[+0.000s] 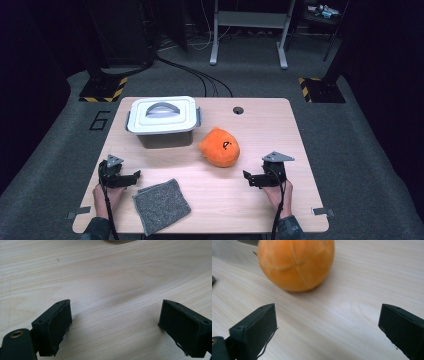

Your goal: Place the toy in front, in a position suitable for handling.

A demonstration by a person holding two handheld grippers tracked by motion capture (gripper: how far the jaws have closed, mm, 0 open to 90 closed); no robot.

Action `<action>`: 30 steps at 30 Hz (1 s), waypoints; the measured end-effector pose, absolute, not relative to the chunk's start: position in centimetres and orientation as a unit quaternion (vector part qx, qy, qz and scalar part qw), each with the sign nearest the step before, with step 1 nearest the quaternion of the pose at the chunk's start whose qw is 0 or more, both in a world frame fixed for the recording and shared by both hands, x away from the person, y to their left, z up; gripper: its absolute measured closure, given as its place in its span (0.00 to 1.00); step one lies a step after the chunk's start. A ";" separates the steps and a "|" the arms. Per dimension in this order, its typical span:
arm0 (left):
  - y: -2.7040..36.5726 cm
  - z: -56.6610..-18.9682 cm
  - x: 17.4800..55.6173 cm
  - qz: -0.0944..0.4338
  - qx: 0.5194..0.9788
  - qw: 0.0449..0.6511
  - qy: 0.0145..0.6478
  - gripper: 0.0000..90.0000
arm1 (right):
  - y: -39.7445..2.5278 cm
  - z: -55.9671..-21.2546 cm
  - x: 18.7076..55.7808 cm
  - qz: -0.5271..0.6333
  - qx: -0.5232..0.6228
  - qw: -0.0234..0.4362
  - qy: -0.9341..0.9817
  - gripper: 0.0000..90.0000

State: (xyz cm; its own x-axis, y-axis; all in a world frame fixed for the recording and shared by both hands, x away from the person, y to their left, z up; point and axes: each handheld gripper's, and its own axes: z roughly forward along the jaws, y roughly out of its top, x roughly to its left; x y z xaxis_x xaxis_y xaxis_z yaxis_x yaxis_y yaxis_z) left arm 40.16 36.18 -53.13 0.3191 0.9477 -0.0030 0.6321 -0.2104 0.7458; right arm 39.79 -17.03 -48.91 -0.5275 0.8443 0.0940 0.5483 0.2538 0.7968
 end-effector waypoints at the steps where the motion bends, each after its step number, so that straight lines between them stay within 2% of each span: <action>1: 36.2 -53.1 40.2 0.237 0.741 0.333 0.533 0.12 | -17.3 -49.3 39.5 0.407 0.456 0.181 0.770 0.01; 10: 36.2 -53.1 40.1 0.236 0.743 0.333 0.531 0.12 | -19.0 -52.3 38.3 0.369 0.480 0.195 0.772 0.00; 18: 36.1 -52.8 39.9 0.224 0.749 0.338 0.524 0.12 | -19.4 -52.7 38.5 0.357 0.481 0.203 0.775 0.00; 30: 34.0 -49.6 35.5 0.193 0.762 0.388 0.482 0.11 | -19.4 -52.8 38.6 0.352 0.484 0.201 0.776 0.01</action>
State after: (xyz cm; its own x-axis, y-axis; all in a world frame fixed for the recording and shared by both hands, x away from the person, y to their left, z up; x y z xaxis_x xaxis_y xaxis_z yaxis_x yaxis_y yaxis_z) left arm 35.49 33.96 -49.62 0.4611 0.8838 -0.0796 0.5838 -0.2345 0.7773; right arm 38.62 -19.36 -52.81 -0.4513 0.8919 0.0282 0.6083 0.2844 0.7410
